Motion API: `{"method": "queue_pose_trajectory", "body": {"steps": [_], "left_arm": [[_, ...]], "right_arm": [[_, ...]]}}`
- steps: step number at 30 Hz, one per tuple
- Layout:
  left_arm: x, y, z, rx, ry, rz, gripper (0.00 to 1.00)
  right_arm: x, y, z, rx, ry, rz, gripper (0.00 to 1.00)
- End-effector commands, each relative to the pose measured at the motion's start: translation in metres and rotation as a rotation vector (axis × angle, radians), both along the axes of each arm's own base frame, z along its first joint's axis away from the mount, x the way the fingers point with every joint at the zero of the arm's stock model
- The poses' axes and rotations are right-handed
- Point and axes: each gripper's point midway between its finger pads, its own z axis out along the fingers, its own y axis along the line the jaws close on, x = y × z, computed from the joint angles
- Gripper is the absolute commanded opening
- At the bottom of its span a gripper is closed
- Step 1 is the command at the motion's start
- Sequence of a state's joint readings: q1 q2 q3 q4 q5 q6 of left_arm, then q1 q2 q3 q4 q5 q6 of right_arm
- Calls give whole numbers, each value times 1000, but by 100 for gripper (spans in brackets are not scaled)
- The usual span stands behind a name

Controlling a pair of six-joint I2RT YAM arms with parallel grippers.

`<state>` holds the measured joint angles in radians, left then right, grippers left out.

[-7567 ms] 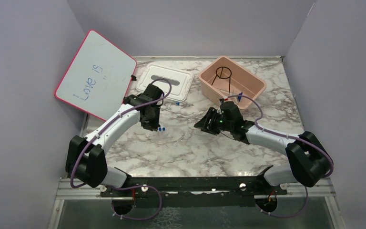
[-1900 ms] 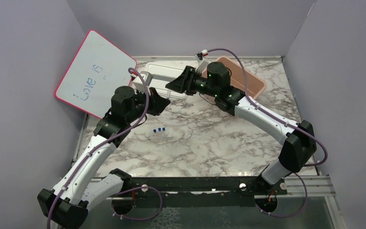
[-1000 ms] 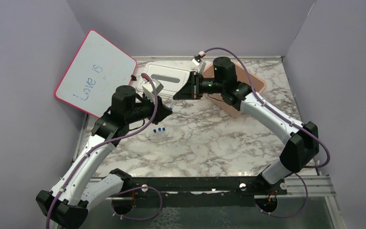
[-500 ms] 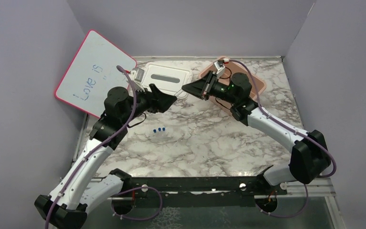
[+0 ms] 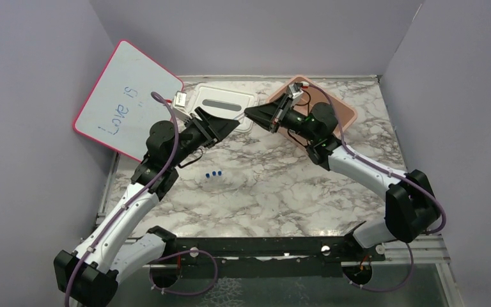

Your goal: Organize the chemistry lab equipment

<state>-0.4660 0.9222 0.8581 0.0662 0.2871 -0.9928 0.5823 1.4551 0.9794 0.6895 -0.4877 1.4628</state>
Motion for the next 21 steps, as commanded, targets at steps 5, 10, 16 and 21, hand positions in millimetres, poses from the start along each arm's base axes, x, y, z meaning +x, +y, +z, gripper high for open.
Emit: {"method": "queue_pose_trajectory", "body": {"steps": [5,10,16,21], "left_arm": [[1,1,24,-109,-63,14,54],[4,0,18,-67,-55,16,35],[5,3,18,-51,-68,32,12],[9,7,11,9,-56,63,5]], "right_arm": [[1,2,-9,22,32,17,7],[0,3,-14,18,49,26,6],[-1,4,-17,13,54,42,6],[-2,3,-26,-21,51,28,30]]}}
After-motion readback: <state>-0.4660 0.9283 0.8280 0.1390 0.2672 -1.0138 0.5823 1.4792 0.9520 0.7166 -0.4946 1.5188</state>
